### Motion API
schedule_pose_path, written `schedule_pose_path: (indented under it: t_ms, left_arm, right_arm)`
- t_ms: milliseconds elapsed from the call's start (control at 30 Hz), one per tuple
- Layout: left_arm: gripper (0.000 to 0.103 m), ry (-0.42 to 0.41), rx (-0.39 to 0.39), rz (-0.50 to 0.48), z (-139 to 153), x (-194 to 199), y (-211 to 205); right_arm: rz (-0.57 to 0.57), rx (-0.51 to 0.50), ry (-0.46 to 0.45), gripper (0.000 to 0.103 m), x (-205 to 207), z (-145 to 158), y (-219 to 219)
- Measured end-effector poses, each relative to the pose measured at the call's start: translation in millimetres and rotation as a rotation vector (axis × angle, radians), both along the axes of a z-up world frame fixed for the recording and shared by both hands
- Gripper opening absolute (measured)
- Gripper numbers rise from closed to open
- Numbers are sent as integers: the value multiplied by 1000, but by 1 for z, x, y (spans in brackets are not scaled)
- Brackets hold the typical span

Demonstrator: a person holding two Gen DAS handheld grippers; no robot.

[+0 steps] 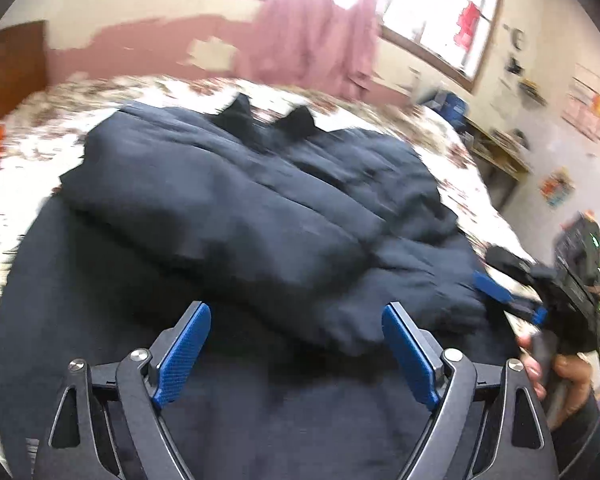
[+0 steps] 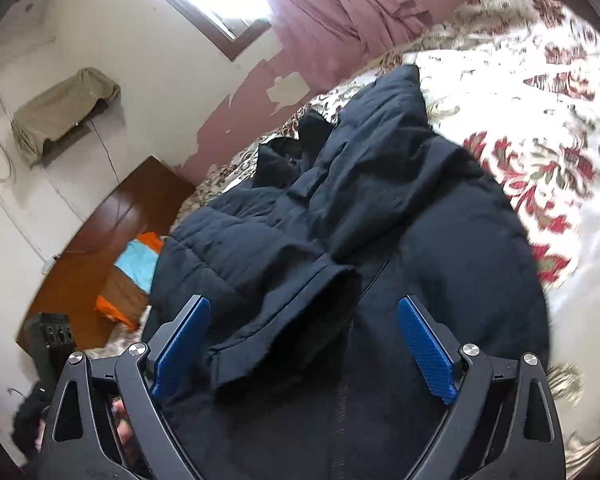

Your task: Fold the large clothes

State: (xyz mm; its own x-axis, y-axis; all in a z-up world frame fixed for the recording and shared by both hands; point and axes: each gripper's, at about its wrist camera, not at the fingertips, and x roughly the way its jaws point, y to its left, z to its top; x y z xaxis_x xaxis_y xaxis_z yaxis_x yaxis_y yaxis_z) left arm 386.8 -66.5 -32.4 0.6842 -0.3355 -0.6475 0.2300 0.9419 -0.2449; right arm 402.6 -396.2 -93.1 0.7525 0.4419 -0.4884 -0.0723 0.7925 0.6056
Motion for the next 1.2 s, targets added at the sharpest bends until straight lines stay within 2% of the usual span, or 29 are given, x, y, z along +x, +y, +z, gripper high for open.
schedule_pose_path:
  t_ms: [100, 167, 233, 300, 333, 400, 533, 700, 800, 967, 1000, 1067, 1100, 1133, 1200]
  left_arm:
    - [89, -1, 9, 88, 3, 3, 33]
    - [89, 20, 17, 146, 2, 7, 57]
    - [89, 26, 21, 191, 0, 8, 78]
    - [89, 20, 29, 220, 0, 8, 94]
    - [89, 16, 36, 227, 0, 8, 100]
    - [89, 9, 59, 236, 1, 11, 112]
    - [89, -10, 115, 245, 3, 19, 124]
    - [89, -48, 127, 253, 9, 38, 128]
    - [89, -76, 124, 249, 15, 53, 124]
    - [89, -99, 144, 233, 19, 88, 105]
    - [89, -95, 150, 226, 18, 96, 99]
    - [89, -92, 148, 203, 18, 107, 87]
    - [89, -96, 139, 182, 19, 112, 80]
    - [89, -101, 135, 167, 19, 115, 74]
    - [89, -103, 140, 133, 19, 125, 59]
  right_arm:
    - [-4, -66, 46, 81, 4, -7, 8]
    - [-5, -110, 53, 66, 5, -12, 16]
    - [7, -129, 54, 35, 7, -12, 23]
    - [31, -114, 60, 17, 8, -13, 26]
    - [34, -124, 57, 10, 7, -13, 27]
    - [43, -145, 25, 6, 4, -5, 28]
    - [0, -302, -65, 5, 2, 37, 26]
    - [-62, -499, -138, 5, 28, 84, 21]
    - [-87, -598, -138, 5, 49, 95, 22]
    - [-142, -758, -75, 8, 90, 83, 29]
    - [-159, -772, -62, 12, 94, 84, 30]
    - [-206, -780, -40, 14, 95, 85, 30]
    - [-219, -781, -54, 21, 92, 87, 34]
    - [-220, -780, -84, 36, 87, 90, 37]
    - [-195, -774, -141, 56, 82, 95, 47]
